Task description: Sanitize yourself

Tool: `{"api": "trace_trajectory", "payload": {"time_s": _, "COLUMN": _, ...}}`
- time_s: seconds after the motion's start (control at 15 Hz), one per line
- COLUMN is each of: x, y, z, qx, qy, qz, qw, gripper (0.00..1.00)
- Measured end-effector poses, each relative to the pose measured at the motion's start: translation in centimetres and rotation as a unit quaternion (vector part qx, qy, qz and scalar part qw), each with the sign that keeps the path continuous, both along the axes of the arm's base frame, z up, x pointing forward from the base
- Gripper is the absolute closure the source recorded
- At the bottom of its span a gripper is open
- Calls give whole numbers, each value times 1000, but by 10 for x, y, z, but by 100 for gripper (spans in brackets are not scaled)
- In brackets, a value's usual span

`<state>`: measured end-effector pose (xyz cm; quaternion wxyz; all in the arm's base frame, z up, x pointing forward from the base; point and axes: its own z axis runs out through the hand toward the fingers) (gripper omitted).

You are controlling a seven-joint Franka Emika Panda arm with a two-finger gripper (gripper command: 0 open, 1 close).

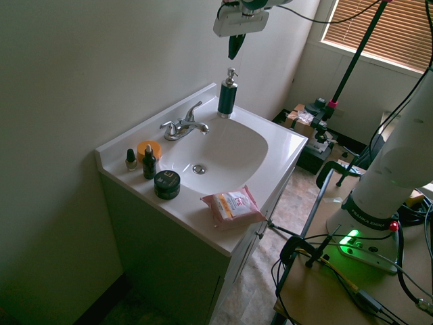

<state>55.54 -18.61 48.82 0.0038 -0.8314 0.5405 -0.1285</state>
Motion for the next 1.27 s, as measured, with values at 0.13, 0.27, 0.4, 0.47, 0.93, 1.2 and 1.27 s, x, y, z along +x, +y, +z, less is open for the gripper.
{"api": "trace_trajectory", "payload": {"time_s": 0.13, "x": -9, "y": 27, "z": 8, "qx": -6, "qy": 4, "qz": 30, "qw": 1000, "gripper": 0}}
{"api": "trace_trajectory", "payload": {"time_s": 0.27, "x": -22, "y": 58, "z": -14, "qx": -20, "qy": 23, "qz": 67, "qw": 997, "gripper": 0}}
{"api": "trace_trajectory", "payload": {"time_s": 0.4, "x": -36, "y": 81, "z": -34, "qx": -29, "qy": 34, "qz": 94, "qw": 995, "gripper": 0}}
{"api": "trace_trajectory", "payload": {"time_s": 0.47, "x": -43, "y": 88, "z": -41, "qx": -32, "qy": 37, "qz": 101, "qw": 994, "gripper": 0}}
{"api": "trace_trajectory", "payload": {"time_s": 0.93, "x": -85, "y": 108, "z": -86, "qx": -38, "qy": 58, "qz": 128, "qw": 989, "gripper": 0}}
{"api": "trace_trajectory", "payload": {"time_s": 1.2, "x": -94, "y": 118, "z": -86, "qx": -39, "qy": 58, "qz": 135, "qw": 988, "gripper": 0}}
{"api": "trace_trajectory", "payload": {"time_s": 1.27, "x": -94, "y": 119, "z": -85, "qx": -40, "qy": 56, "qz": 137, "qw": 988, "gripper": 0}}
